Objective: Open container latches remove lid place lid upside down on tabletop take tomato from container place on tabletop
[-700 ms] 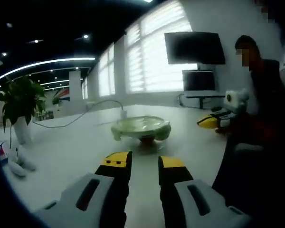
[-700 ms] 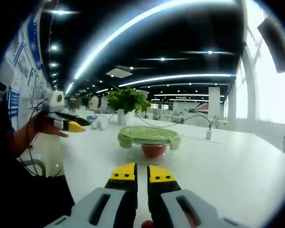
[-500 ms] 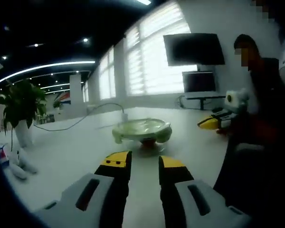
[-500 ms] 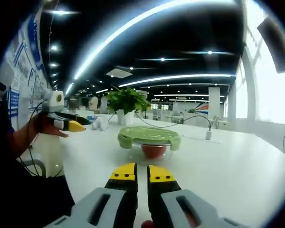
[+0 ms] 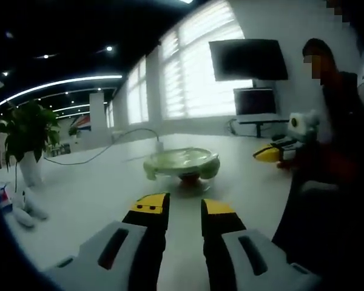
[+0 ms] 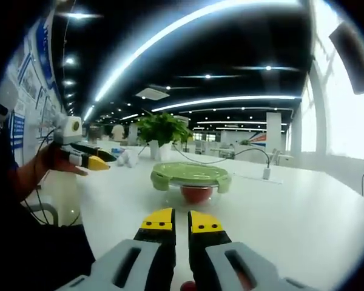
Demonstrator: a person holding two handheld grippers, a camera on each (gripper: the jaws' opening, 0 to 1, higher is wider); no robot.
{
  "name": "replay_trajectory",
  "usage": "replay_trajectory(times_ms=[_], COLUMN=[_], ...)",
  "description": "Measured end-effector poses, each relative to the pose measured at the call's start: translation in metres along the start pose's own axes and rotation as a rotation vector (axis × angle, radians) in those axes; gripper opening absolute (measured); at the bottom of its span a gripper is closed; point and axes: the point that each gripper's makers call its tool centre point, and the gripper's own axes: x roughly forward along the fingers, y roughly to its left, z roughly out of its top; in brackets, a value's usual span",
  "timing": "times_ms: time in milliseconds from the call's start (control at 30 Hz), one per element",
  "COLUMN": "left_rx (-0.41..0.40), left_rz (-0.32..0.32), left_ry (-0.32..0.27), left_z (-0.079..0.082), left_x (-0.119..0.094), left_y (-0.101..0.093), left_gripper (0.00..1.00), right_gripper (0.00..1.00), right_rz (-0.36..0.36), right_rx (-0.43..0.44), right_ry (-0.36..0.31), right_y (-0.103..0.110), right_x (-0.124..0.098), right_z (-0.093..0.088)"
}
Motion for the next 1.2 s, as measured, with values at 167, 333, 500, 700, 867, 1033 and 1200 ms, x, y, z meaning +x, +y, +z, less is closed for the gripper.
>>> replay_trajectory(times_ms=[167, 333, 500, 700, 867, 1033, 1200], left_rx=[-0.006, -0.005, -0.007, -0.009, -0.01, -0.01, -0.012], left_rz=[-0.002, 0.002, 0.004, 0.002, 0.001, 0.0, -0.002], left_ry=[0.006, 0.016, 0.019, 0.025, 0.03, 0.025, 0.028], left_z=[-0.002, -0.003, -0.004, -0.006, -0.007, -0.006, -0.007], left_x=[0.001, 0.001, 0.001, 0.002, 0.002, 0.001, 0.004], left_y=[-0.001, 0.0, 0.001, 0.0, 0.0, -0.001, -0.001], left_gripper=[0.21, 0.21, 0.21, 0.21, 0.21, 0.21, 0.21], right_gripper=[0.03, 0.03, 0.03, 0.03, 0.03, 0.03, 0.03], right_rz=[-0.004, -0.009, -0.028, -0.02, -0.046, -0.043, -0.046], right_rx=[0.001, -0.001, 0.004, 0.001, -0.015, -0.014, -0.037], right_ry=[-0.003, -0.002, -0.012, -0.008, -0.002, -0.004, 0.011], right_y=[-0.001, -0.002, -0.007, -0.006, -0.01, -0.01, -0.011], right_x=[0.0, 0.0, -0.001, 0.0, 0.0, 0.0, 0.0], right_z=[0.001, 0.0, 0.003, 0.002, 0.002, 0.003, 0.001])
